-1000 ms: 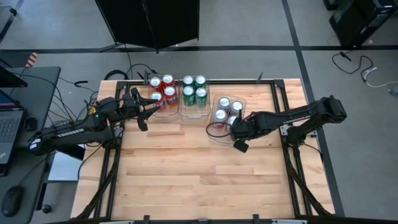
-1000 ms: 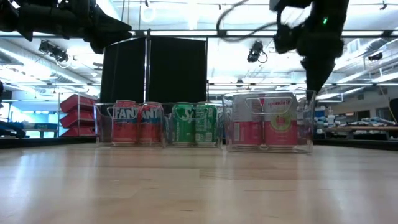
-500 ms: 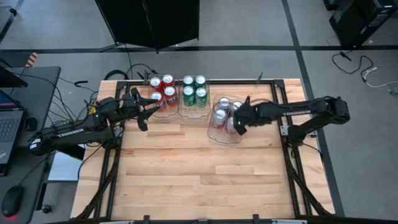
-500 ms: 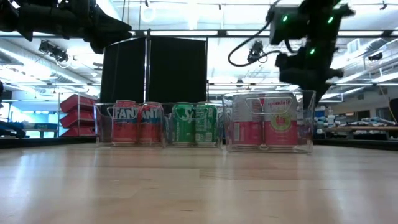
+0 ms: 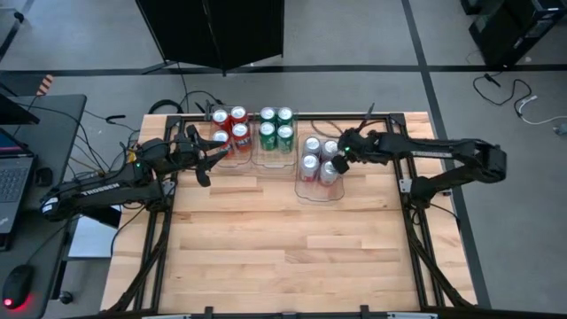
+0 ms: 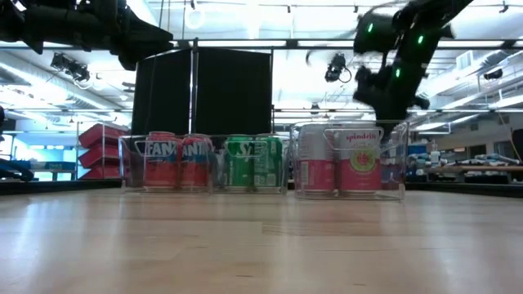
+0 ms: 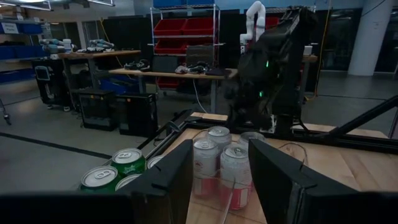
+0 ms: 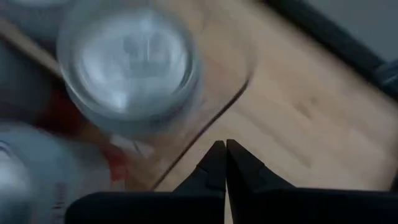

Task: Sort soda cans
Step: Move the bottom right transparent bin to the top right of the table

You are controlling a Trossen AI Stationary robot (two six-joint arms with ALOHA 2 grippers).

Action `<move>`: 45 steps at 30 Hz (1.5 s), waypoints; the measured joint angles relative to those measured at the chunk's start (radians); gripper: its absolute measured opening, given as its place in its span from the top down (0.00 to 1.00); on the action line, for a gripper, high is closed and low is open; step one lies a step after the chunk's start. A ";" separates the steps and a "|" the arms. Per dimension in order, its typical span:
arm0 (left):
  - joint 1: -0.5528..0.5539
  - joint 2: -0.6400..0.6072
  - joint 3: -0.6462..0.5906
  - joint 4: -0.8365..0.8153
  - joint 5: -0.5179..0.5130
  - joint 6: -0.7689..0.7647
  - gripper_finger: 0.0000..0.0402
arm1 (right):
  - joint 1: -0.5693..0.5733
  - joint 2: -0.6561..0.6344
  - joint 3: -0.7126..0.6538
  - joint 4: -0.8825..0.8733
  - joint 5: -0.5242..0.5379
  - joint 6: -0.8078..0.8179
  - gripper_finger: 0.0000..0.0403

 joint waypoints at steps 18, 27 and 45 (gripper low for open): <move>0.000 0.000 0.000 0.000 0.000 -0.025 0.61 | 0.584 -0.009 0.051 0.234 -0.203 -0.045 1.00; 0.000 0.002 0.000 -0.002 0.000 -0.026 0.61 | 0.570 0.172 0.111 0.119 -0.172 -0.076 1.00; 0.000 0.003 0.000 -0.033 0.000 -0.024 0.61 | 0.306 0.211 0.110 0.171 -0.149 -0.442 1.00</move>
